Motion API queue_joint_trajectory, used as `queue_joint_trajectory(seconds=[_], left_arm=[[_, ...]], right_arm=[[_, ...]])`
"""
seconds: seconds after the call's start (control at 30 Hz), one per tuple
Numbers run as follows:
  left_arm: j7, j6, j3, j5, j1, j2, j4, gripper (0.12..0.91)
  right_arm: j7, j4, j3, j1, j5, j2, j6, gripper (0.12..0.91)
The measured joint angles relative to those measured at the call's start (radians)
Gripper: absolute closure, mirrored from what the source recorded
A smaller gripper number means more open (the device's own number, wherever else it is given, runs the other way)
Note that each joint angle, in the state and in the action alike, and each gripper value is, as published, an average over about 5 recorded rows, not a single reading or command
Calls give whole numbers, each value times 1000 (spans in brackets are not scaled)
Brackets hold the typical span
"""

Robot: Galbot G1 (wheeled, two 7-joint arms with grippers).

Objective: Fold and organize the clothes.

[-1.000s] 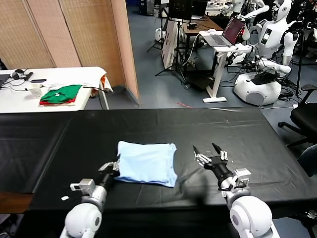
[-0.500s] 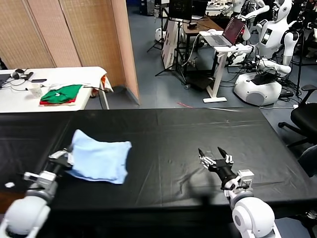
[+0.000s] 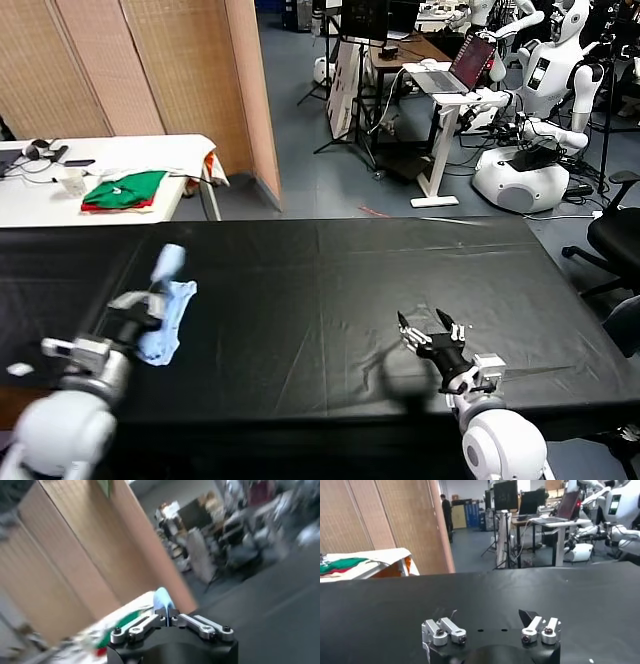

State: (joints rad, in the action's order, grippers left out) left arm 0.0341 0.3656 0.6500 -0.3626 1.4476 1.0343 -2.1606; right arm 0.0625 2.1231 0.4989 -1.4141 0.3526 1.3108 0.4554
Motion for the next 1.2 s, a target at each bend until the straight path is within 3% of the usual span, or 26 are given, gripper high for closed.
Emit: queue_joint_trajectory(seconds=[0.2,0.37,0.5,0.7,0.77,0.87,0.97,1.2], left_arm=[[-15,-10,-232,-8,-67,236,35,870],[-9,-13,-365,18,-111,328,109,870],[-19,-21,-413,29,-119,340,146,793],[-69,-58,-427,4,-123,327,156,436],[-71,-65,-423,-7,-127,320,153,303],[-65,-66,-409,-4,-132,305,150,168],[-61,-68,-393,13,-129,284,146,129],[-59,-92,-354,58,-91,241,126,123]], right_arm=[[-8,4,9,3,4,-13,5,118],[-17,2,-7,2,48,-34,24,118],[-15,-2,-33,11,115,-52,65,118],[13,-18,-89,46,227,-69,139,118],[22,-25,-112,60,247,-65,155,118],[30,-41,-151,82,259,-50,169,118],[34,-58,-187,98,267,-35,171,118],[37,-98,-253,121,256,0,154,136]])
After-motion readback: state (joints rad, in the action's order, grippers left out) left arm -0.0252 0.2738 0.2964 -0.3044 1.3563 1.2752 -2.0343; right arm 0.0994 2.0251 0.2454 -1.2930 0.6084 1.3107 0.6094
